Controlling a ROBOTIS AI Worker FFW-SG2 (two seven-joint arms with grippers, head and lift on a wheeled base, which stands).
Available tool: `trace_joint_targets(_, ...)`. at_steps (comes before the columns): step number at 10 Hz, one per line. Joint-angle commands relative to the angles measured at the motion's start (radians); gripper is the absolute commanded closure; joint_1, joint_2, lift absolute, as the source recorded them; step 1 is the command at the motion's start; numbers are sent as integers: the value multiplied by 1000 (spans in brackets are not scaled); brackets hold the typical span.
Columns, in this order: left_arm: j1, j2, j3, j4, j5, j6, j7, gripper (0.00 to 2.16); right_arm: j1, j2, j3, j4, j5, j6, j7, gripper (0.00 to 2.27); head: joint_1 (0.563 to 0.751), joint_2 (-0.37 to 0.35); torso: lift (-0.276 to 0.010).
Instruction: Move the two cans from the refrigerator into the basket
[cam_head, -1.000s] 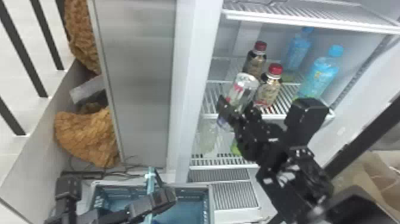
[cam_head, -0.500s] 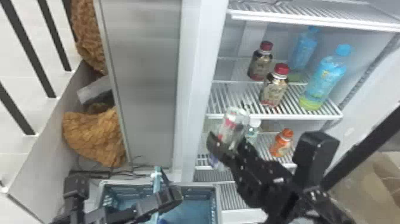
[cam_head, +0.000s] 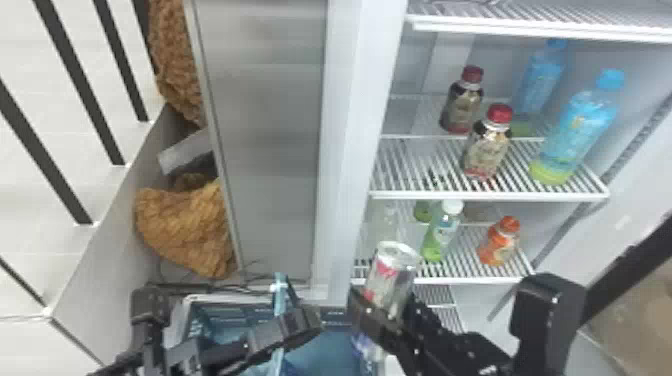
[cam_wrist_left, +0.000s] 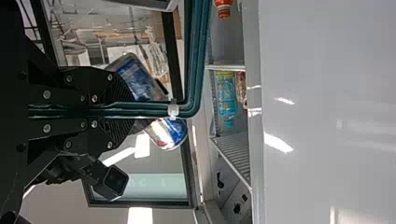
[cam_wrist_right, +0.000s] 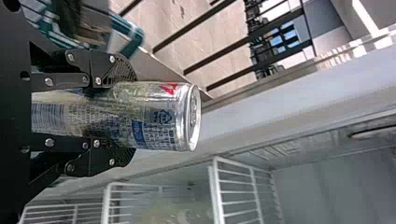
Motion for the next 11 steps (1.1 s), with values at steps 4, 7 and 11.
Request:
trace_joint_targets(4,0,-2,7,0,-3,-2,0,1191,30,4,-10,4,-7,94,49,383,695,-63,-31)
trace_joint_targets(7,0,-2,5,0,-1,-4,0,1191,30,18,-32,12,2,84,58,110,695,-66,-31)
trace_joint_targets(11,7,-2,9,0,-1,-4,0,1191,103,70,-190,107,100,-235,176,116,695,-150,-31)
